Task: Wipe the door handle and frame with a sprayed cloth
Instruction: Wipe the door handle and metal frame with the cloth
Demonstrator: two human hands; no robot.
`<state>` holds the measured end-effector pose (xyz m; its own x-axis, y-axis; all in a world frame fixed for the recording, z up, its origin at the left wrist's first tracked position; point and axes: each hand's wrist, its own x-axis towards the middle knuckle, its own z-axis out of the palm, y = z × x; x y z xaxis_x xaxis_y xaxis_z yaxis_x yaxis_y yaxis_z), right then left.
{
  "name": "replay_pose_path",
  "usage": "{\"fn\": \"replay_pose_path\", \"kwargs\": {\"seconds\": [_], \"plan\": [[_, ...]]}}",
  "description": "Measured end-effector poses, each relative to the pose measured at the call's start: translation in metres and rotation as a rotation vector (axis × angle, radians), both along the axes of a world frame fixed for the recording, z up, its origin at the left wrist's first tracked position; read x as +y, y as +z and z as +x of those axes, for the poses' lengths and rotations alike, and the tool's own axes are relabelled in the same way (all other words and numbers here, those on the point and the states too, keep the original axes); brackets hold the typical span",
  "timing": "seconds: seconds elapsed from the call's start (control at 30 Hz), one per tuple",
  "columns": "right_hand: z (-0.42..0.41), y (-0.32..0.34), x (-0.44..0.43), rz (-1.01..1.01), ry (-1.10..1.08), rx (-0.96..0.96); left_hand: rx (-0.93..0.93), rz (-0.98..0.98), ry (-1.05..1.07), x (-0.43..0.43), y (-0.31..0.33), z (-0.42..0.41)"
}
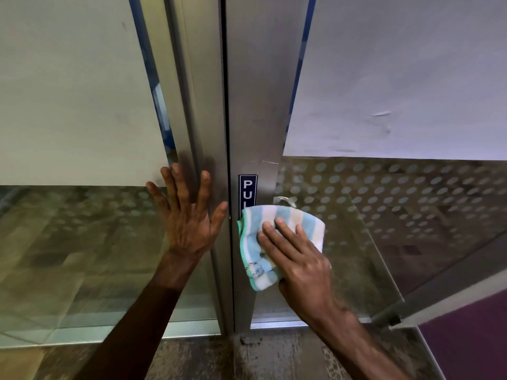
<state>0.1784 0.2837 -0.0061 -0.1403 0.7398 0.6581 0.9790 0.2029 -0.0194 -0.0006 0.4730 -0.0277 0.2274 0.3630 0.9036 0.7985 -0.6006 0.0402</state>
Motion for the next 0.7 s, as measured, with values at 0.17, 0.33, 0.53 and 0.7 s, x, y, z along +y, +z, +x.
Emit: {"fn": "replay_pose_path", "kwargs": {"seconds": [0.17, 0.33, 0.53, 0.7], "plan": [[0.002, 0.013, -0.008, 0.116, -0.014, 0.104, -0.018, 0.020, 0.000, 0.000, 0.001, 0.003], [-0.002, 0.029, 0.021, 0.255, -0.013, 0.091, -0.015, 0.027, -0.004, 0.002, -0.001, 0.003], [-0.002, 0.017, 0.055, 0.317, -0.025, -0.077, -0.023, 0.042, -0.019, 0.008, -0.005, 0.002], [0.000, -0.001, 0.072, 0.262, -0.098, -0.162, -0.031, 0.049, -0.016, 0.011, -0.006, 0.003]]}}
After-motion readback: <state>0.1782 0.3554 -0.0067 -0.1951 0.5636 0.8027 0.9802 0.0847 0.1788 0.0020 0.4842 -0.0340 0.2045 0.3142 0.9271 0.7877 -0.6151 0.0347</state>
